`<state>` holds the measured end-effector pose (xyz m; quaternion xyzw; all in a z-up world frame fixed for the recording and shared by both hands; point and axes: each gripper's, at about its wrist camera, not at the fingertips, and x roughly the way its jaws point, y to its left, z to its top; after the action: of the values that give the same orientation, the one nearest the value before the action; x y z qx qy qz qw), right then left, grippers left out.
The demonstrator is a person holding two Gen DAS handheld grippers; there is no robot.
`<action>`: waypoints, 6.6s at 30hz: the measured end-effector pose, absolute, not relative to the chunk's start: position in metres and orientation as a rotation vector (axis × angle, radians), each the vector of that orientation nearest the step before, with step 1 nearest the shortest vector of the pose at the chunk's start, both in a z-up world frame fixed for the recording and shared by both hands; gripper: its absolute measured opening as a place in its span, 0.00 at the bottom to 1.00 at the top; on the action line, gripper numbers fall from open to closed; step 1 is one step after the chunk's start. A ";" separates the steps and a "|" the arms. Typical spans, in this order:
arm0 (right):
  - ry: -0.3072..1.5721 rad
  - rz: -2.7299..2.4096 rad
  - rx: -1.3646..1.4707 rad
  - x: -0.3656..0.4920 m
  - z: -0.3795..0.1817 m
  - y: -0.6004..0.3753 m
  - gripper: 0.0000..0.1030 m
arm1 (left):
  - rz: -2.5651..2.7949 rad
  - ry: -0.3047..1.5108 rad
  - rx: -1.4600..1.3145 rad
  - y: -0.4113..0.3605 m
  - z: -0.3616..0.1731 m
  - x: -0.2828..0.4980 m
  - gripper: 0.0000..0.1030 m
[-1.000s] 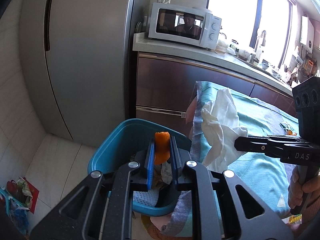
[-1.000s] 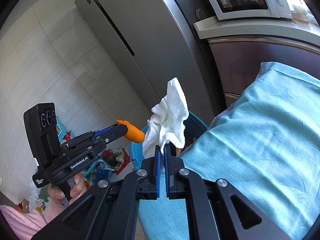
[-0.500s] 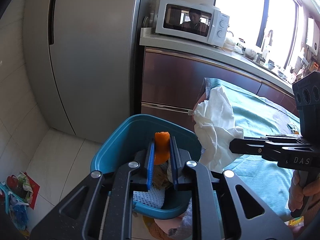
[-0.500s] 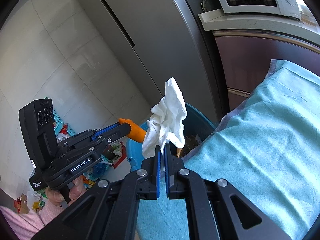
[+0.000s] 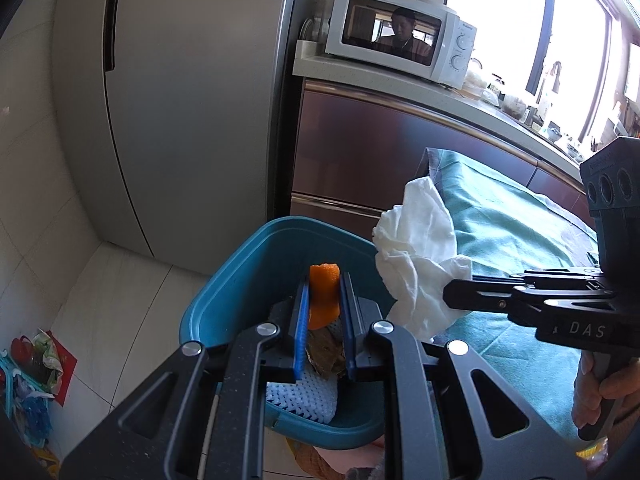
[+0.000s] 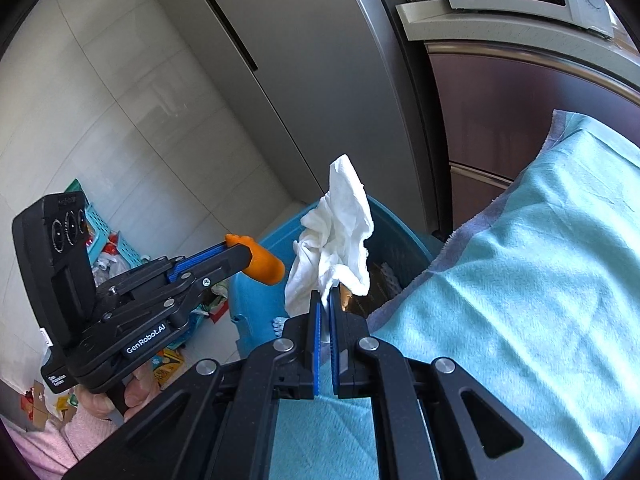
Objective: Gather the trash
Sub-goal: 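Open the right tool to drop the tissue while the left tool releases the peel into the bin, then move both tools back over the table toward the wrapper and peel piece, then grasp the green-and-clear snack wrapper with the right tool, then grasp the small orange peel piece with the left tool and lift it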
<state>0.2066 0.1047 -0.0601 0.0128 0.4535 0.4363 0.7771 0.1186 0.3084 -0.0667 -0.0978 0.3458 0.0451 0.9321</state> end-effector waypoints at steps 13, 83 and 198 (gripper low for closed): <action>1.039 0.925 -0.012 0.217 -0.078 0.119 0.05 | 0.108 0.742 -0.218 0.310 -0.086 0.136 0.15; 0.764 0.298 0.384 0.208 -0.053 -0.292 0.30 | -0.605 0.736 0.009 -0.029 -0.053 0.160 0.52; 0.755 0.451 0.549 0.217 -0.061 -0.296 0.10 | -0.643 0.818 0.052 -0.071 -0.046 0.159 0.03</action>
<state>0.2173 -0.2964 -0.0611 0.2622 0.3607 0.2158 0.8687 0.1594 -0.0706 -0.0464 0.0247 0.3908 -0.3072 0.8674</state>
